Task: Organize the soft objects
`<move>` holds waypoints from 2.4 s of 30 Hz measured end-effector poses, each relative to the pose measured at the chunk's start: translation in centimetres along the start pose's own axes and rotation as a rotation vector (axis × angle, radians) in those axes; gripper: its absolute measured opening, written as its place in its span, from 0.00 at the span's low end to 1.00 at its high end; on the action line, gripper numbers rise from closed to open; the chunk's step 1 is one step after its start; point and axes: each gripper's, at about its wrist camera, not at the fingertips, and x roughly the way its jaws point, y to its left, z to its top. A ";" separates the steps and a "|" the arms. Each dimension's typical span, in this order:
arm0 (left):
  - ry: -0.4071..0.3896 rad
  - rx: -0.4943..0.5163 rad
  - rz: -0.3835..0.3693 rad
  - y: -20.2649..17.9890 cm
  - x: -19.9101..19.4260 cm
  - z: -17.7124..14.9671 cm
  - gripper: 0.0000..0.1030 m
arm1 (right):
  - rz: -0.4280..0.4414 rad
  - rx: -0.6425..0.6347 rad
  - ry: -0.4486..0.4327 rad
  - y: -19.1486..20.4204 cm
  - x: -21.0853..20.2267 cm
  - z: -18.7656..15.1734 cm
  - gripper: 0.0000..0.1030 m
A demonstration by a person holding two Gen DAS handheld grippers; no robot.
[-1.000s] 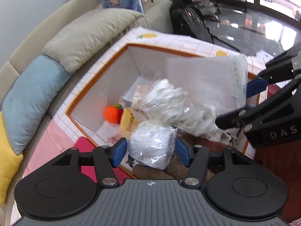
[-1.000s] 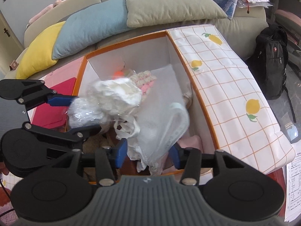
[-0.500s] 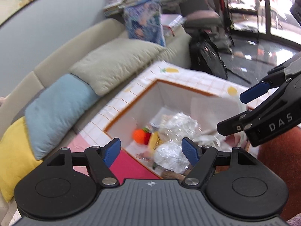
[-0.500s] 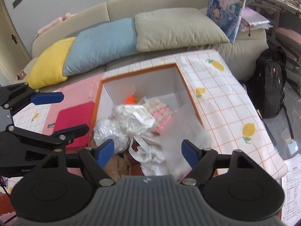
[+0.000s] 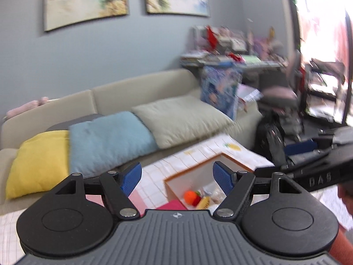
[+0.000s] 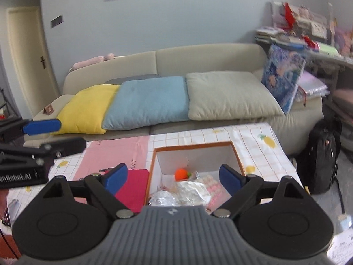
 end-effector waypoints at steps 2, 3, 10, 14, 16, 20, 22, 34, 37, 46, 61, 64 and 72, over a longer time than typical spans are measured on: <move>-0.025 -0.024 0.026 0.4 -1.0 -0.4 0.84 | 0.012 -0.037 -0.032 1.1 -0.8 -0.2 0.87; -0.038 -0.024 0.029 0.6 -1.6 -0.7 0.84 | 0.025 -0.055 -0.056 1.7 -1.3 -0.4 0.91; -0.029 -0.102 0.117 1.8 -4.2 -3.1 0.87 | 0.054 -0.119 -0.122 4.9 -4.1 -2.6 0.97; -0.060 -0.098 0.218 1.4 -5.5 -5.2 0.90 | 0.040 -0.059 -0.126 5.6 -5.2 -4.8 0.97; -0.070 -0.073 0.234 0.8 -6.2 -6.3 0.93 | 0.026 -0.049 -0.124 6.0 -5.4 -5.9 0.97; -0.011 -0.126 0.266 0.5 -6.2 -8.0 0.96 | -0.014 -0.031 -0.078 6.8 -5.0 -7.8 0.97; 0.040 -0.187 0.269 0.8 -6.0 -9.1 0.96 | -0.029 -0.030 -0.060 7.2 -4.7 -8.7 0.97; 0.297 -0.252 0.199 0.2 -4.4 -13.1 0.96 | -0.097 0.001 0.090 7.5 -2.4 -11.9 0.97; 0.313 -0.240 0.192 -0.2 -4.2 -13.1 0.96 | -0.110 0.035 0.109 6.8 -2.1 -12.0 0.97; 0.342 -0.241 0.185 -0.3 -3.9 -13.1 0.96 | -0.109 0.037 0.145 6.9 -1.5 -12.3 0.97; 0.338 -0.247 0.192 0.0 -4.1 -12.9 0.96 | -0.101 0.009 0.142 7.4 -1.5 -12.1 0.97; 0.341 -0.247 0.194 0.1 -4.0 -12.9 0.96 | -0.100 0.002 0.141 7.5 -1.6 -12.1 0.97; 0.341 -0.246 0.195 0.2 -4.0 -12.9 0.96 | -0.102 -0.007 0.138 7.6 -1.5 -12.0 0.97</move>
